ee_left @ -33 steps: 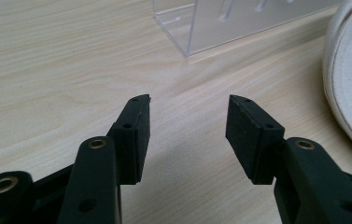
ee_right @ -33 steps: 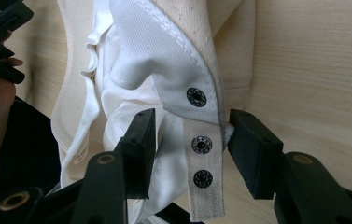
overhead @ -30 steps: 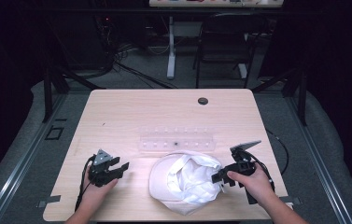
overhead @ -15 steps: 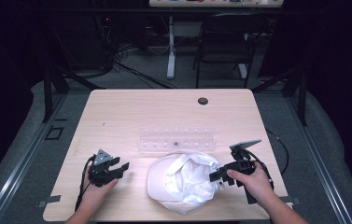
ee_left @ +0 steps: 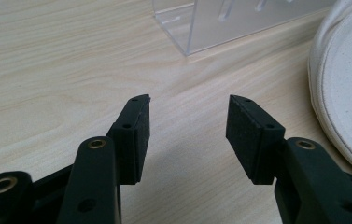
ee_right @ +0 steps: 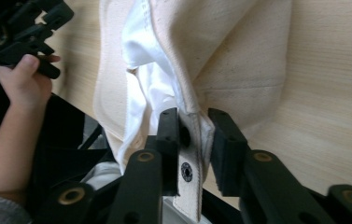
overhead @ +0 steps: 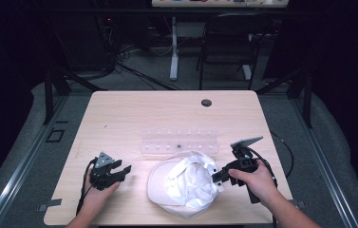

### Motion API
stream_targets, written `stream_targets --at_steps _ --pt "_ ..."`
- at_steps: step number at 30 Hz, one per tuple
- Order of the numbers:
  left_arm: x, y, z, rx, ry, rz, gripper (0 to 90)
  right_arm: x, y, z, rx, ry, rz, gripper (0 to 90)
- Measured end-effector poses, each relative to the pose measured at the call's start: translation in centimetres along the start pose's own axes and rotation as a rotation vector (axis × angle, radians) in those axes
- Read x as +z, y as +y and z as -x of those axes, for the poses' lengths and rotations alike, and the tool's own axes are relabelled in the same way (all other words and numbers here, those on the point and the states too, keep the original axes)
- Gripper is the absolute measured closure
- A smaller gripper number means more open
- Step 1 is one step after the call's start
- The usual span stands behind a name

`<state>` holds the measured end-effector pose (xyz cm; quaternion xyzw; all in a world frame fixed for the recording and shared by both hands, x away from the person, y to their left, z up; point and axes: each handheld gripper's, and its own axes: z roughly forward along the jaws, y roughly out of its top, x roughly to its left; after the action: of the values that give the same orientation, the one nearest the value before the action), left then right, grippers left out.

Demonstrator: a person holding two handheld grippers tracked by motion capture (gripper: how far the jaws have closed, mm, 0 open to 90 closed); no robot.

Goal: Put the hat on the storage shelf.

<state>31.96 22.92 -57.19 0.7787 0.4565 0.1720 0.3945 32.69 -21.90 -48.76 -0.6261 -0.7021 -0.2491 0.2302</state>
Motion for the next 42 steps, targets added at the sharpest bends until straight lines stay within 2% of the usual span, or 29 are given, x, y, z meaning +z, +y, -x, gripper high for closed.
stream_targets --at_steps 4,8,10,13,15,19,22,24,25,27,30,31,37,38,39,42 --pt "0.0 0.0 0.0 0.0 0.001 0.0 50.2 0.1 0.1 -0.2 0.016 -0.022 0.014 76.5" --pt "0.0 0.0 0.0 0.0 -0.001 -0.004 50.2 0.1 0.1 -0.3 0.007 -0.044 0.005 77.2" --pt "0.0 0.0 0.0 0.001 0.0 -0.005 50.2 0.0 0.2 -0.4 -0.015 -0.063 -0.018 78.0" --pt "0.0 0.0 0.0 -0.001 -0.001 -0.004 50.2 -0.1 0.2 -0.7 -0.01 -0.075 -0.013 78.3" --pt "0.0 0.0 0.0 -0.001 0.0 -0.004 50.2 -0.1 0.3 -1.0 -0.014 -0.098 0.004 78.6" --pt "0.0 0.0 0.0 -0.002 0.0 -0.004 50.2 -0.3 0.5 -1.6 -0.03 -0.139 0.003 79.1" --pt "0.0 0.0 -0.1 -0.002 0.002 -0.002 50.2 -0.5 0.7 -1.9 -0.043 -0.183 -0.017 79.8" --pt "0.0 0.0 -0.1 -0.003 0.001 -0.002 50.2 -0.5 0.7 -2.1 -0.044 -0.193 -0.017 80.2" --pt "0.0 0.0 -0.1 -0.003 0.002 -0.003 50.2 -0.7 0.8 -2.5 -0.023 -0.209 0.001 80.7" --pt "0.0 0.0 -0.1 -0.002 0.001 -0.003 50.2 -1.1 0.9 -2.6 -0.036 -0.222 -0.017 80.9" --pt "0.0 0.0 0.0 -0.002 0.001 -0.002 50.2 -1.5 1.0 -2.9 -0.036 -0.237 -0.009 81.1" --pt "0.0 0.0 0.0 -0.002 0.002 0.0 50.2 -1.8 1.1 -3.2 -0.046 -0.255 -0.02 81.3" --pt "0.0 0.0 0.0 0.002 0.002 -0.004 50.2 -2.3 1.2 -4.0 -0.042 -0.294 0.014 81.6" --pt "0.0 0.0 0.0 0.002 0.002 -0.004 50.2 -2.5 1.3 -4.0 -0.055 -0.301 -0.007 81.6" --pt "0.1 0.0 0.0 -0.001 0.002 -0.006 50.2 -2.6 1.2 -4.3 -0.046 -0.307 0.016 81.7" --pt "0.1 0.0 0.0 -0.001 0.002 -0.006 50.2 -3.0 1.3 -4.5 -0.052 -0.312 0.01 81.8"
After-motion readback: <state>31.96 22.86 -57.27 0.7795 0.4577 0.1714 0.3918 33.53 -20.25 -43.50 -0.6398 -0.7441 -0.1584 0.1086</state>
